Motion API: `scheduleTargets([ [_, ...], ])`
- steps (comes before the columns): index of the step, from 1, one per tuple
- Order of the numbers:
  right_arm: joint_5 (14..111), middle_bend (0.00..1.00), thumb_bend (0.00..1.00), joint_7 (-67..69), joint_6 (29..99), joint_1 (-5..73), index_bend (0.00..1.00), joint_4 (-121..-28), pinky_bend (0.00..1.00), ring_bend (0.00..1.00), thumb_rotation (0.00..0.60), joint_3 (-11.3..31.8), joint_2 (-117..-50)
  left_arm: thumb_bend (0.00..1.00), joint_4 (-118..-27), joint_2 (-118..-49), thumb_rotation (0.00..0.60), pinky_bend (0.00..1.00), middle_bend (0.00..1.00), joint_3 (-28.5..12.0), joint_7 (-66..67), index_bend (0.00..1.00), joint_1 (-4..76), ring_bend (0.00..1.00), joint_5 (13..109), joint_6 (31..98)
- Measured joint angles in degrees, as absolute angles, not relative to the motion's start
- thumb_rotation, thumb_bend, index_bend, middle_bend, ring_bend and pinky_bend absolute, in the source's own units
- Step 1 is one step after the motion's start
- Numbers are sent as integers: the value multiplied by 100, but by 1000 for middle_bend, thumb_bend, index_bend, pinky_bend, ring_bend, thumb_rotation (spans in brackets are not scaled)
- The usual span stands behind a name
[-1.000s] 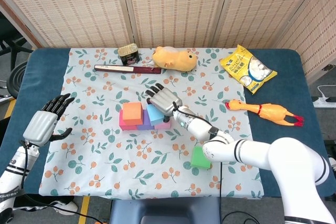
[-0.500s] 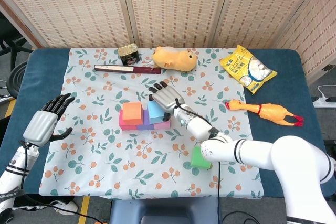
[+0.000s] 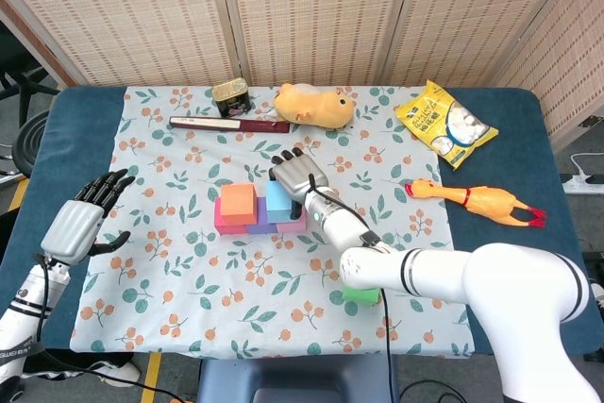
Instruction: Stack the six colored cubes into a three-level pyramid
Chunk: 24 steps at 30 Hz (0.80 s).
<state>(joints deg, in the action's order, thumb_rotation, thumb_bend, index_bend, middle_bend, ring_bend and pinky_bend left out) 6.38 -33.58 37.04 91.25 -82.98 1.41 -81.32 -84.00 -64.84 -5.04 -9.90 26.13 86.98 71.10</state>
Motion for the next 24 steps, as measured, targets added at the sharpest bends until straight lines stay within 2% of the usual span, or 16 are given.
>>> scheduleTargets([
  [24, -94, 89, 0, -3873, 4022, 9443, 361, -8161, 0, 0, 600, 87, -8468, 307, -8230, -6551, 600, 146, 0, -445, -1168, 0, 2583, 0, 8798, 7182],
])
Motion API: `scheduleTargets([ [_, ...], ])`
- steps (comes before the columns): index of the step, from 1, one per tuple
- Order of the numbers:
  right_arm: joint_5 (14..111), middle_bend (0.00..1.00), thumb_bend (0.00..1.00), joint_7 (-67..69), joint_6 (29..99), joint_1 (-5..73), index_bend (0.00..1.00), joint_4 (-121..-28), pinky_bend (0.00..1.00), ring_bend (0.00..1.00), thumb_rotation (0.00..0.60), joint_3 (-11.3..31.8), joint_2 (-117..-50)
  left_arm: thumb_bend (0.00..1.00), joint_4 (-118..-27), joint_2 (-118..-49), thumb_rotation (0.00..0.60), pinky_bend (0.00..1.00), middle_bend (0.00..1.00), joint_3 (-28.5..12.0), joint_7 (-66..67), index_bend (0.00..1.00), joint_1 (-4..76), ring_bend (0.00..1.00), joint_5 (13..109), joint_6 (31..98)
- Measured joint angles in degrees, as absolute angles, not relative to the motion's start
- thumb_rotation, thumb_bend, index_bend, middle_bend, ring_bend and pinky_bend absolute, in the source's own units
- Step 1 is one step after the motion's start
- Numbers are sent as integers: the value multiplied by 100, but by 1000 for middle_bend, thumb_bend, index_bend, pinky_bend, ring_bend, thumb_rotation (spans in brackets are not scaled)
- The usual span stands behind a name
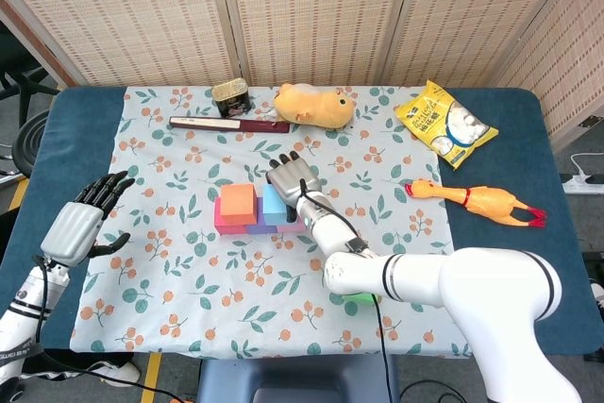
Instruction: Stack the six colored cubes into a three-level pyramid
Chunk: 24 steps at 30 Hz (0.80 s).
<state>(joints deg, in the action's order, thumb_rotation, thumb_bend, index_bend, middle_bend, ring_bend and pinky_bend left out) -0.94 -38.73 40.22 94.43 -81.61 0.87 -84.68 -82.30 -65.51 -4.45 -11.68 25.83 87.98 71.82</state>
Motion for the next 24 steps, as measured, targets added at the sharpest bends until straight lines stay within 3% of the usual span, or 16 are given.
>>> scheduleTargets([
  [24, -377, 89, 0, -4326, 4162, 9502, 332, -7934, 0, 0, 600, 263, -8740, 308, -8102, -6601, 600, 147, 0, -424, -1291, 0, 2565, 0, 8831, 7224],
])
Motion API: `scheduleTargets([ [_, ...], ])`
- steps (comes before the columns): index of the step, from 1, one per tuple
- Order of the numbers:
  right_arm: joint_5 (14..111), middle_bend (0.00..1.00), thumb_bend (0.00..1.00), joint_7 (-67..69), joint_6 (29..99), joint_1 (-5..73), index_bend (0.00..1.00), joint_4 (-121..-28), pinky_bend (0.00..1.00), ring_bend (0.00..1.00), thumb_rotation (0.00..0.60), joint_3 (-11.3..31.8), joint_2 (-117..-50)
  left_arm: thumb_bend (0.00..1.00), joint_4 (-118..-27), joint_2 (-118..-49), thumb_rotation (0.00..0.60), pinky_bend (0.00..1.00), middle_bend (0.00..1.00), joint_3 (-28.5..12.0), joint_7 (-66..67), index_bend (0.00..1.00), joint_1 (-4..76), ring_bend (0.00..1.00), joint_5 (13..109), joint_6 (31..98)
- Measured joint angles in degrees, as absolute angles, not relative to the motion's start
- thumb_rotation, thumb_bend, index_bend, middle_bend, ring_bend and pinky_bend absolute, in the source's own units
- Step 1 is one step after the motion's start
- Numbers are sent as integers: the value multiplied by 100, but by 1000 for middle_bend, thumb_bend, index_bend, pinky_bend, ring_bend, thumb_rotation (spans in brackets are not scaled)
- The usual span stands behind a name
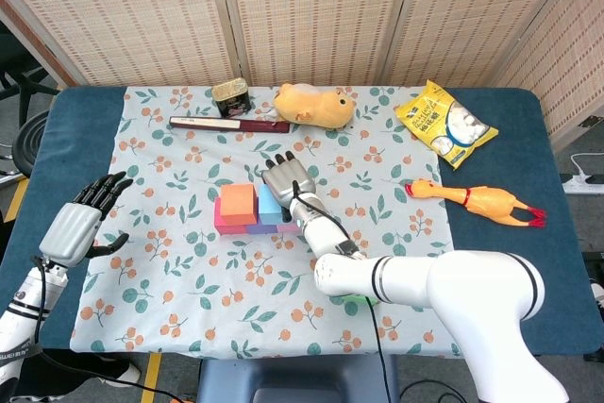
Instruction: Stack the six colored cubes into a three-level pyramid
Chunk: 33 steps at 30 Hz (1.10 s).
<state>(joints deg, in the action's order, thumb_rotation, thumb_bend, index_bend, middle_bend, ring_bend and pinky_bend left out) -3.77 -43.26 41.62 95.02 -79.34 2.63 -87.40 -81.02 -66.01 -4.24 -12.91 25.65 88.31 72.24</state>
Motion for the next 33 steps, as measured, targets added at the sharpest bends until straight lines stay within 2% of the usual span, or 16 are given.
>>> scheduleTargets([
  [33, -651, 89, 0, -4878, 4392, 9429, 302, -7919, 0, 0, 600, 589, -8869, 308, -7958, -6639, 600, 146, 0, -372, -1490, 0, 2563, 0, 8868, 7203],
])
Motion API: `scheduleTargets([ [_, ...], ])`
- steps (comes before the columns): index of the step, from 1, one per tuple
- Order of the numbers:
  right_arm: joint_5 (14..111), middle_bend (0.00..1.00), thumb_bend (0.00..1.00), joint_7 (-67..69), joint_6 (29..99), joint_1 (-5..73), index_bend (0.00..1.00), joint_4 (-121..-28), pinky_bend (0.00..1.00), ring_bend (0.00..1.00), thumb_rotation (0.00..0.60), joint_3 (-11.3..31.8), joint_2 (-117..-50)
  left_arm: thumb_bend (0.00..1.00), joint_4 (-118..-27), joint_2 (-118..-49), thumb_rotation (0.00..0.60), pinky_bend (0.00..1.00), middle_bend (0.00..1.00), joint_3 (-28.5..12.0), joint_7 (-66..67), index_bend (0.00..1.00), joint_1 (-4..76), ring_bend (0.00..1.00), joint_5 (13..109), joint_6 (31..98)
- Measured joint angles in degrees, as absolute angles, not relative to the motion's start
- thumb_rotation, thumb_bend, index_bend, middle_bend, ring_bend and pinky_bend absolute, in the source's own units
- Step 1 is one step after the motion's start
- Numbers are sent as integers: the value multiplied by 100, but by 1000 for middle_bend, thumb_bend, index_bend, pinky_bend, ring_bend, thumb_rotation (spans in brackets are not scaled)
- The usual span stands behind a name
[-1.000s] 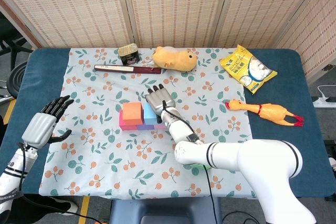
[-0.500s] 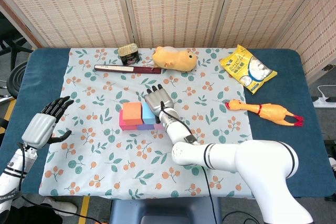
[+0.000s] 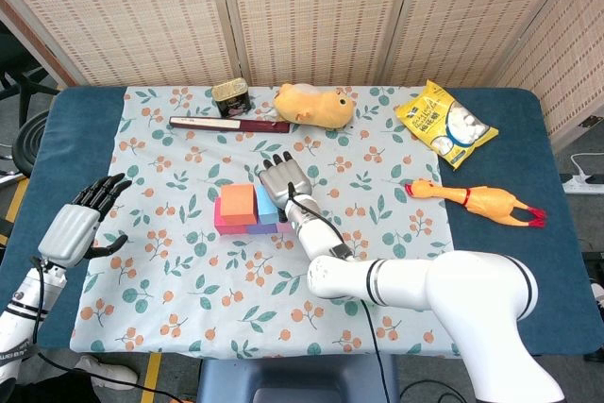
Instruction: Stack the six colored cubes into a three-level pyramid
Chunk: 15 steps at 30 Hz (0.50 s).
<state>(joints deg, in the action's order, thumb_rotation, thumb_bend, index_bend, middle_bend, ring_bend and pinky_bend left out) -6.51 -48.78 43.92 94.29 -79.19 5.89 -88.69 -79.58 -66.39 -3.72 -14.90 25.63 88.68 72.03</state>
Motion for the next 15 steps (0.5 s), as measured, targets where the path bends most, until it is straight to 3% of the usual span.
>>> scheduleTargets([
  [7, -616, 89, 0, -4934, 4401, 9358, 291, -7934, 0, 0, 600, 621, -8845, 309, -7975, -6636, 600, 147, 0, -374, -1481, 0, 2563, 0, 8868, 7208],
  [15, -607, 90, 0, -4991, 4445, 9310, 383, -7883, 0, 0, 600, 679, -8903, 308, -7988, -6634, 600, 146, 0, -373, -1472, 0, 2559, 0, 8870, 7220],
])
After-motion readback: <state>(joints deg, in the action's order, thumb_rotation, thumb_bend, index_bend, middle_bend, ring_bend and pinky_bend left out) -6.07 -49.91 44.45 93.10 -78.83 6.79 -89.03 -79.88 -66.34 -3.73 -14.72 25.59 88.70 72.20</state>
